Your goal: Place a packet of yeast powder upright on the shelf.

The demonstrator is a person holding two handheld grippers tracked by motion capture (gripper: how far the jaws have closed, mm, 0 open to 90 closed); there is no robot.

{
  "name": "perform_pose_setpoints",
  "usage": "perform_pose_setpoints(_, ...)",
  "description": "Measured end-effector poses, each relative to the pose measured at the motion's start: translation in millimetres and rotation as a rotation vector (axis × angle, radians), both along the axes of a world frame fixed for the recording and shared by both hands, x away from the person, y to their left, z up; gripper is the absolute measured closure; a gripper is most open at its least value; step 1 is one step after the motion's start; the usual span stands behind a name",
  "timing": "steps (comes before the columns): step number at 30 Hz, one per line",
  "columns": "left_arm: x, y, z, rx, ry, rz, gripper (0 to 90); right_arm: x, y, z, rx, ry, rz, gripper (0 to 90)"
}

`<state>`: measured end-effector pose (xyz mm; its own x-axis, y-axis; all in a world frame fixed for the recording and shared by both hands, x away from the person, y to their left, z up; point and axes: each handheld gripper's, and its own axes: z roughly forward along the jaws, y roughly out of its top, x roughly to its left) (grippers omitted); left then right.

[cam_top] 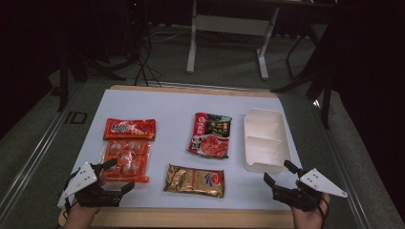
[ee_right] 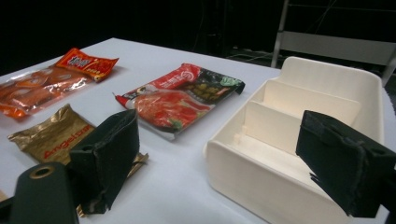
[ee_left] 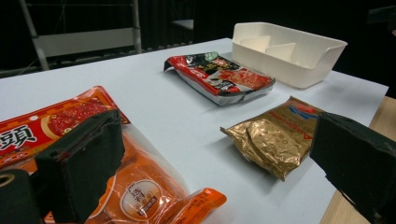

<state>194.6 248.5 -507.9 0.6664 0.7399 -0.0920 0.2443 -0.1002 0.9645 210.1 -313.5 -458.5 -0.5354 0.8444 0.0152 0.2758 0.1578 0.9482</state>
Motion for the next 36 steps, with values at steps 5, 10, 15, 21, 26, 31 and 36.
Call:
perform_pose_setpoints(5, 0.4, 0.7, -0.1, 0.005, -0.003, 0.021, 3.0, -2.4, -1.4, 2.0, 0.007, -0.002, -0.002, 13.3)
perform_pose_setpoints(10, 0.1, 1.0, 0.2, 0.000, -0.006, 0.023, 3.1, -1.5, 0.1, 1.3, -0.012, 0.013, -0.005, 13.3)
perform_pose_setpoints(15, -0.9, 2.0, 0.8, 0.002, -0.011, 0.030, 3.1, 7.7, 3.7, -6.1, -0.039, 0.100, 0.014, 16.3)
perform_pose_setpoints(21, -1.1, 2.8, 0.9, -0.004, -0.004, 0.033, 3.1, 12.9, 8.3, -5.2, -0.072, 0.125, 0.025, 14.7)
perform_pose_setpoints(26, -2.0, 3.9, 0.8, -0.009, -0.005, 0.035, 3.1, 16.0, 13.4, 8.3, -0.068, 0.106, 0.052, 14.0)
perform_pose_setpoints(31, -3.1, 5.1, 1.0, -0.013, -0.004, 0.039, 3.1, 24.9, 18.2, 18.1, -0.079, 0.131, 0.079, 13.8)
perform_pose_setpoints(36, -3.1, 5.3, 0.8, -0.015, 0.000, 0.041, 3.1, 31.7, 25.8, 29.7, -0.106, 0.135, 0.104, 13.4)
